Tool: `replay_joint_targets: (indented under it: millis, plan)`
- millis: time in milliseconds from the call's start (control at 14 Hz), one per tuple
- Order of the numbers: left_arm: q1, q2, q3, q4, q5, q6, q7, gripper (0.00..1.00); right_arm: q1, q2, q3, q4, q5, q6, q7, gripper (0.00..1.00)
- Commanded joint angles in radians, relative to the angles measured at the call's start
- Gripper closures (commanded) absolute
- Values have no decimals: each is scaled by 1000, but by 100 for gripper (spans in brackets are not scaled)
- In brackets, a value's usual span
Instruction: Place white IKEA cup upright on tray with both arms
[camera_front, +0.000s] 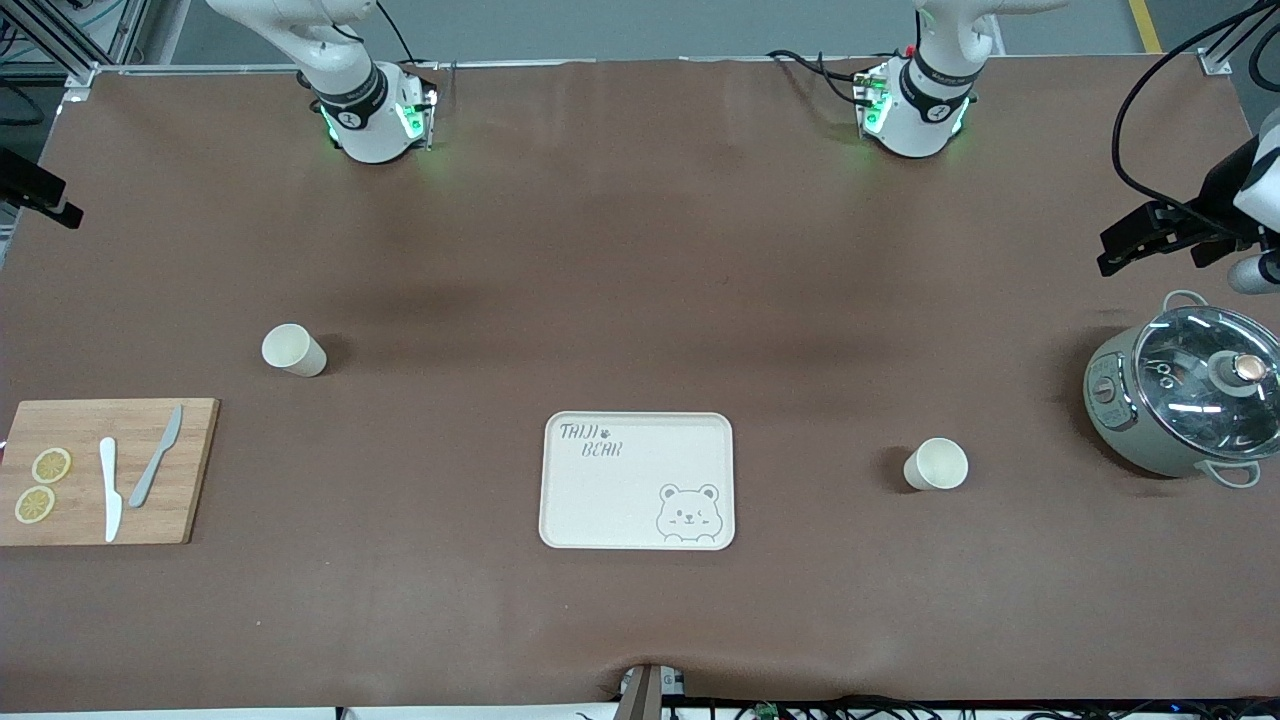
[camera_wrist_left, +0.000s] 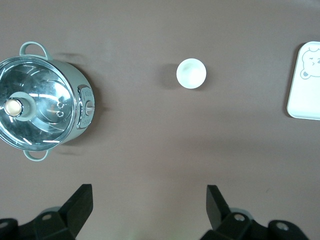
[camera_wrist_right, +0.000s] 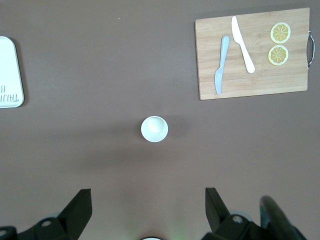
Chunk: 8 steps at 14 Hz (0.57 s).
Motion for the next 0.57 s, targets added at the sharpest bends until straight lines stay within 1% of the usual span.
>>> replay_joint_targets:
  millis: [0, 357, 500]
  plan:
    - [3, 18, -2, 10, 16, 3, 21, 0, -20, 4, 10, 9, 9, -9, -4, 0]
    - [4, 31, -4, 2, 0, 8, 10, 0, -20, 4, 10, 9, 9, -11, -4, 0]
    - [0, 63, -5, 4, -2, 29, -2, 0, -20, 4, 10, 9, 9, -11, -2, 0]
